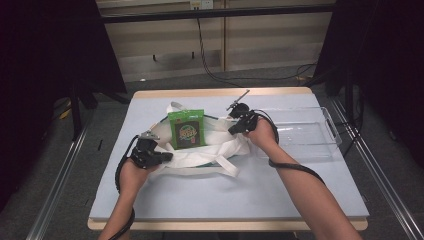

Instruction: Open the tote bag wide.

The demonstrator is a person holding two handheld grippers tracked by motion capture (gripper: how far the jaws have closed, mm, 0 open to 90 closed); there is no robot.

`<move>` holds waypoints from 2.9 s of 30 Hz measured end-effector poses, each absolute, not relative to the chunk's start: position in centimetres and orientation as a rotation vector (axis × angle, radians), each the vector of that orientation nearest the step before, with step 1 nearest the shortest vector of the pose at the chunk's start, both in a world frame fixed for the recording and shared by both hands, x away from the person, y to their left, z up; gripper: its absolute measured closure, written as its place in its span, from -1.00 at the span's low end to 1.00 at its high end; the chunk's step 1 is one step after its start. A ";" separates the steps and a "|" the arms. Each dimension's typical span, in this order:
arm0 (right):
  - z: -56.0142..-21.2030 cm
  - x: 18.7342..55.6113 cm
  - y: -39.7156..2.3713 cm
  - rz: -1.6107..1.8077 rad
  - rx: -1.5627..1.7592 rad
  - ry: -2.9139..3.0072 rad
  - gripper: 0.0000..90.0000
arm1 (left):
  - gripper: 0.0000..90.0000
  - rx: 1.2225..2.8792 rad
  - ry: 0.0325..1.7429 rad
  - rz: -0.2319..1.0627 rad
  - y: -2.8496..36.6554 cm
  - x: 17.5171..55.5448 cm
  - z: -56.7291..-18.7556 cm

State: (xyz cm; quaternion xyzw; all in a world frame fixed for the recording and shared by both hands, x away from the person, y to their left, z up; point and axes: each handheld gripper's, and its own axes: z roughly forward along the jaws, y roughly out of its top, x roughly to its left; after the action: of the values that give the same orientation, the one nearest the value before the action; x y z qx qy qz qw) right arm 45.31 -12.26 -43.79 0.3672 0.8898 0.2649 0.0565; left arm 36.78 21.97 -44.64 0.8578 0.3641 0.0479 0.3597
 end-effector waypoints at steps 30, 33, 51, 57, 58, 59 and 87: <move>-42.0 43.6 -12.8 0.926 1.036 2.703 0.67 | 0.27 2.108 0.999 0.188 22.2 38.9 -41.1; -42.0 43.5 -12.8 0.931 1.031 2.704 0.64 | 0.20 2.097 1.002 0.199 22.0 39.4 -41.0; -41.8 43.1 -12.7 0.957 0.995 2.724 0.42 | 0.19 2.105 0.997 0.213 20.6 41.6 -39.5; -41.7 42.9 -12.5 0.954 0.986 2.734 0.38 | 0.24 2.114 1.004 0.205 20.2 42.3 -39.6; -41.7 42.9 -12.5 0.954 0.986 2.734 0.38 | 0.24 2.100 1.010 0.204 20.1 42.4 -39.6; -41.7 42.9 -12.5 0.956 0.984 2.734 0.37 | 0.24 2.096 1.008 0.205 20.0 42.5 -39.6; -42.0 42.9 -12.7 0.975 0.978 2.741 0.30 | 0.56 2.148 1.033 0.215 19.7 44.1 -40.4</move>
State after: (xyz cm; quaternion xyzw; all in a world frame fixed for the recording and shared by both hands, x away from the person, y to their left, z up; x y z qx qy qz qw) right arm 42.90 -12.71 -41.95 0.3184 0.8925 0.3175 0.0364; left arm 44.05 19.68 -40.44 0.8354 0.4017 0.0838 0.3656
